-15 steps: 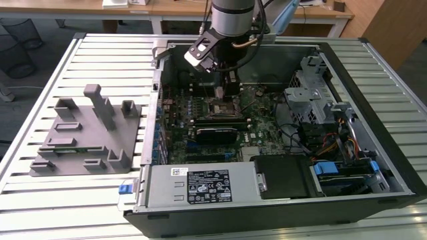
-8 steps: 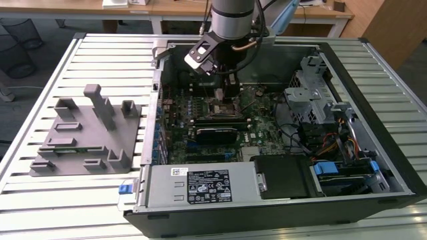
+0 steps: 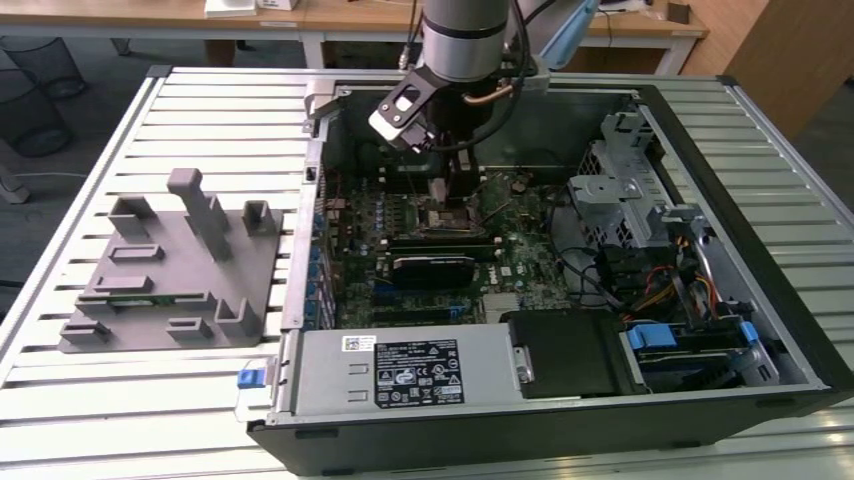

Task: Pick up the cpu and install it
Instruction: 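Place the cpu into insertion slot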

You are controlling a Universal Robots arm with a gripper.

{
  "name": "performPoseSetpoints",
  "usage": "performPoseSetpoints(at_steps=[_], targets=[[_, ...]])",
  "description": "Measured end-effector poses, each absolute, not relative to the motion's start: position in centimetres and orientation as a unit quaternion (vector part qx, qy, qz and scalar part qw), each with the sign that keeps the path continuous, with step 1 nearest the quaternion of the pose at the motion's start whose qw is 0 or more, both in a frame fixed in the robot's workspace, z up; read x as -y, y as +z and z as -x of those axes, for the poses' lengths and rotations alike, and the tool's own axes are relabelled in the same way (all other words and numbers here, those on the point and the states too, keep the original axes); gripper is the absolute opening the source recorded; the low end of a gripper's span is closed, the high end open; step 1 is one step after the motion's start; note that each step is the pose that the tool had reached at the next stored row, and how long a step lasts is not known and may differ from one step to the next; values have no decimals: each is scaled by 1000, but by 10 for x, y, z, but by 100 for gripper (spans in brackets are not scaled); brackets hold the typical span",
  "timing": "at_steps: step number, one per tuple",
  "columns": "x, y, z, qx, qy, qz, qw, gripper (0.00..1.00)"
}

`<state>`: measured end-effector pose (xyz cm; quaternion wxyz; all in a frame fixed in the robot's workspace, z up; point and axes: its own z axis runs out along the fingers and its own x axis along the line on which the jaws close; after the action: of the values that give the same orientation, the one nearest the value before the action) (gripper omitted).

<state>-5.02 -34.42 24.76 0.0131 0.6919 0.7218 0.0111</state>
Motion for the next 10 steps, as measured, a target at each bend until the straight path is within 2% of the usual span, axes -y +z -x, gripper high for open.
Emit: performPoseSetpoints(at_steps=[10], targets=[[344,245,50,-722,11,-692,13,54]])
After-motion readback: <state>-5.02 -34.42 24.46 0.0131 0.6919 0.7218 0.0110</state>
